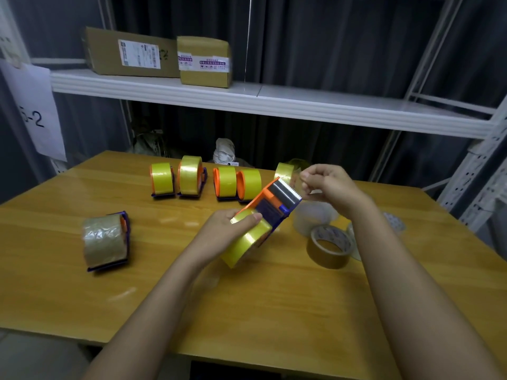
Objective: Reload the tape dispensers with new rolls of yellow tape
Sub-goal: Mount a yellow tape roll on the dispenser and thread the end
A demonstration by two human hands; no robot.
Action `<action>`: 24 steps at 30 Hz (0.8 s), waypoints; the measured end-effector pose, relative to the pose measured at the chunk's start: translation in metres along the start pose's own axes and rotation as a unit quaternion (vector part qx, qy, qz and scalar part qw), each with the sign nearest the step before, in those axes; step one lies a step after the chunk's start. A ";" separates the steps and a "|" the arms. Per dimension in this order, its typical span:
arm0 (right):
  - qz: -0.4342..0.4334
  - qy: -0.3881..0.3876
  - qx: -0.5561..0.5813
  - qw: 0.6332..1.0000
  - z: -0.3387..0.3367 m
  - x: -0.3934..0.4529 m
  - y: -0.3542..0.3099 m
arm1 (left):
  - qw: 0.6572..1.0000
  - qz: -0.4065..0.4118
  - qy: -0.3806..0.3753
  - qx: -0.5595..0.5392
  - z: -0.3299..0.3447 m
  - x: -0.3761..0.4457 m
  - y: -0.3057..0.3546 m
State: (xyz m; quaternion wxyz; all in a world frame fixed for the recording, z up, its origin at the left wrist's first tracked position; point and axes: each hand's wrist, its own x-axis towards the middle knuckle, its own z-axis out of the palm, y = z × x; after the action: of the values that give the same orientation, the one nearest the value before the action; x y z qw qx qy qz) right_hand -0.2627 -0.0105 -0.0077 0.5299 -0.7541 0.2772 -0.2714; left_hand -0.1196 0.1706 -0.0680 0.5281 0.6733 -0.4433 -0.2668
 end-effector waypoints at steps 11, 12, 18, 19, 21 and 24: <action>0.114 -0.064 0.347 0.929 0.028 -0.004 0.037 | 0.994 0.008 0.039 -0.106 0.006 0.004 0.005; 0.111 -0.066 0.373 0.919 0.030 -0.001 0.040 | 0.992 0.009 0.038 -0.119 0.007 0.005 0.005; 0.136 0.091 0.411 0.897 0.023 0.004 0.045 | 0.985 -0.002 0.089 -0.146 -0.003 0.003 -0.002; 0.128 0.132 0.394 0.900 0.018 0.003 0.048 | 0.980 0.004 0.114 -0.164 -0.011 0.005 -0.002; 0.062 0.189 0.296 0.934 0.012 -0.002 0.046 | 0.984 0.014 0.126 -0.127 -0.025 0.010 0.000; -0.124 0.232 0.014 0.965 0.018 -0.002 0.014 | 0.991 0.018 0.113 -0.071 -0.029 0.018 0.000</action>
State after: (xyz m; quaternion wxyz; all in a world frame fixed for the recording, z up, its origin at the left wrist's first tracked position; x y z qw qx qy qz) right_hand -0.2531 -0.0013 -0.0263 0.4240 -0.6917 0.2928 -0.5061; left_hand -0.0875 0.1683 -0.0570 0.6259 0.6517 -0.3729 -0.2106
